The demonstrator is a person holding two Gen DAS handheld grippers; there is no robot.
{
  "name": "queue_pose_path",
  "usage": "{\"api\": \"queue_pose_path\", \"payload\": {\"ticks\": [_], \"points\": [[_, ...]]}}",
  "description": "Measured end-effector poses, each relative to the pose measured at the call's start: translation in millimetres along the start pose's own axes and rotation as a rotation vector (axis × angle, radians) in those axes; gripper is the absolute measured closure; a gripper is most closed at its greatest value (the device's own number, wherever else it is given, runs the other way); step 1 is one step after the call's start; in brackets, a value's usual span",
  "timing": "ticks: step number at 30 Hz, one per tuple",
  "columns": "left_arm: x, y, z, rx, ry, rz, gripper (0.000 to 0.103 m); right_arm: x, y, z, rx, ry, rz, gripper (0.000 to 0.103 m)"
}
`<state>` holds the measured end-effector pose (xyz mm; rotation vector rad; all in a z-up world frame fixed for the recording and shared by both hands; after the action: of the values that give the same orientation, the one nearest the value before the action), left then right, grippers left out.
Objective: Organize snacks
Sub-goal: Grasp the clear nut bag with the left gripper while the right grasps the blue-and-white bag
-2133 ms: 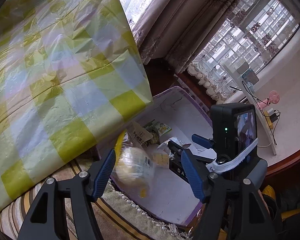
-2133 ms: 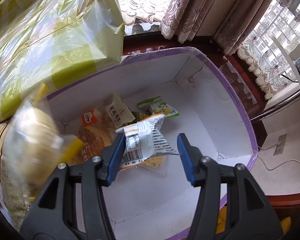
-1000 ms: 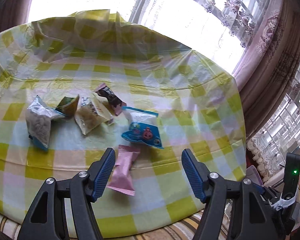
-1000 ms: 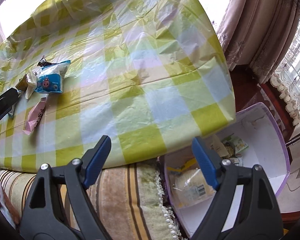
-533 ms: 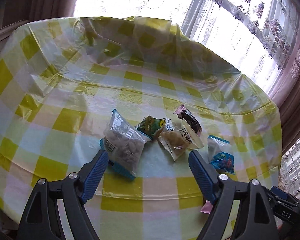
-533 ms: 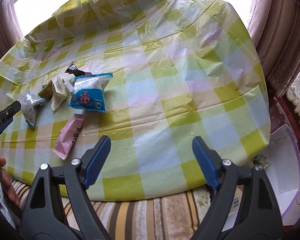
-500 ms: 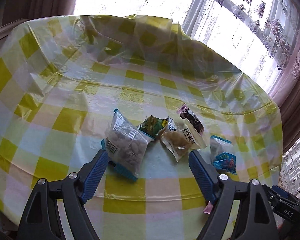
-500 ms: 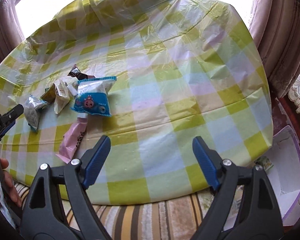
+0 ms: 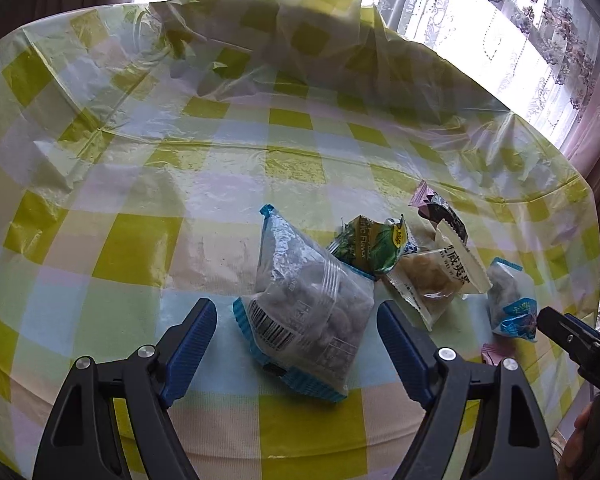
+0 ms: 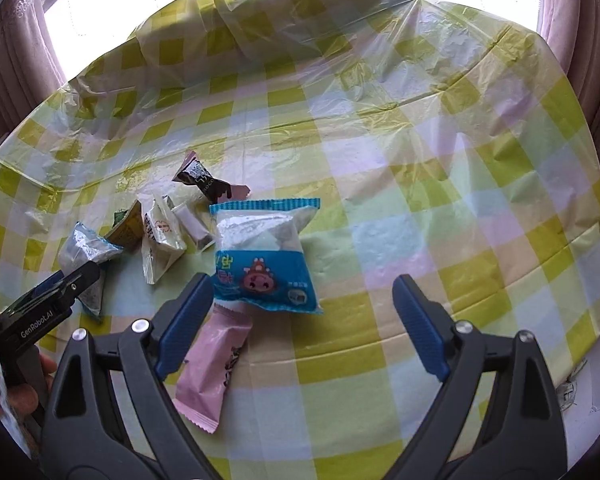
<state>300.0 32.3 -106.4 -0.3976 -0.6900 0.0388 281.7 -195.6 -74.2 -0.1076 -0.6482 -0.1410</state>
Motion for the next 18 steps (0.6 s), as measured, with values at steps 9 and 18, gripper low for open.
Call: {"api": "queue_pose_path", "payload": {"ticks": [9, 18], "points": [[-2, -3, 2, -0.041, -0.015, 0.004, 0.047, 3, 12, -36, -0.012, 0.039, 0.003, 0.011], [0, -7, 19, -0.063, -0.078, 0.01, 0.053, -3, 14, -43, -0.005, 0.047, 0.02, 0.038]]}}
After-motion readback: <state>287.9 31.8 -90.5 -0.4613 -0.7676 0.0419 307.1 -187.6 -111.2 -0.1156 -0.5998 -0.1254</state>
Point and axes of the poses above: each gripper's, at about its wrist camera, not at the fingertips, and z roughly against the way its jaws point, y to its left, x to its top, the point moved 10 cm from there along -z, roughly the way its jaws point, and after that the axes turned 11 degrees about -x, right-handed, at the moved point
